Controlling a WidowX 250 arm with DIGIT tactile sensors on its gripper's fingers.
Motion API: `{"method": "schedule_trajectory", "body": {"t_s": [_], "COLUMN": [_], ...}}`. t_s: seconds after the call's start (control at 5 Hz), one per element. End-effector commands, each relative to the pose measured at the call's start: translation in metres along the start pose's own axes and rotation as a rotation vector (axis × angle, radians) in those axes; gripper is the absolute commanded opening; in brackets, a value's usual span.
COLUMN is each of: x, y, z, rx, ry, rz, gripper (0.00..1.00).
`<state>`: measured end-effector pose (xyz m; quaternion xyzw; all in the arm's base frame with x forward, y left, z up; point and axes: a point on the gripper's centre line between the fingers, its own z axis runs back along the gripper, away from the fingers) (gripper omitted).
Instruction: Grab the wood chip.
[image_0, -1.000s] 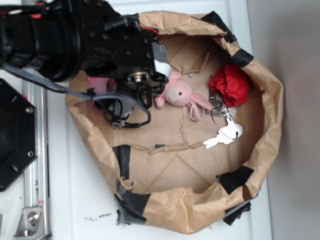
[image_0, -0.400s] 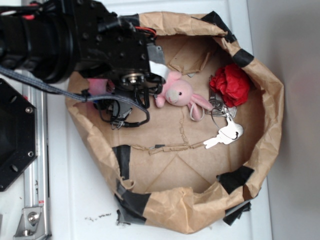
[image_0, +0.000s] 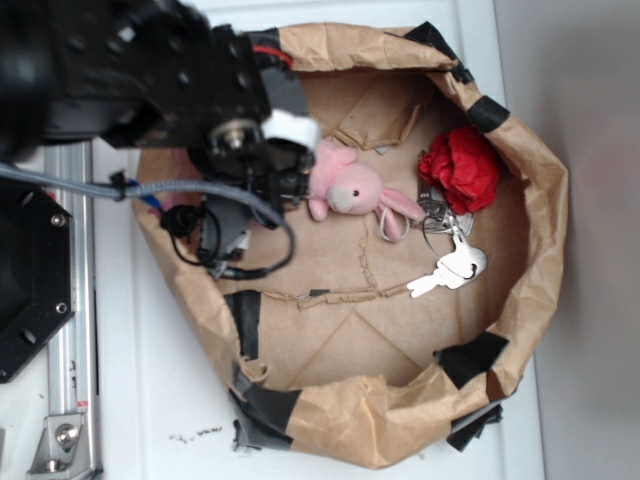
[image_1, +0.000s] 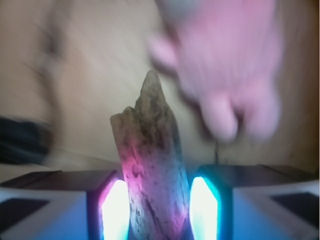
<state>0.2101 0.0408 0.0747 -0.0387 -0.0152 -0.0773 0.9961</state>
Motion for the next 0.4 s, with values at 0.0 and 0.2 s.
{"method": "schedule_trajectory", "body": {"t_s": [0.0, 0.2], "x": [0.046, 0.057], "y": [-0.026, -0.033], "z": [0.064, 0.043], "rx": [-0.009, 0.023], "ry": [-0.091, -0.055], "rz": [0.087, 0.104], "gripper": [0.00, 0.00]}}
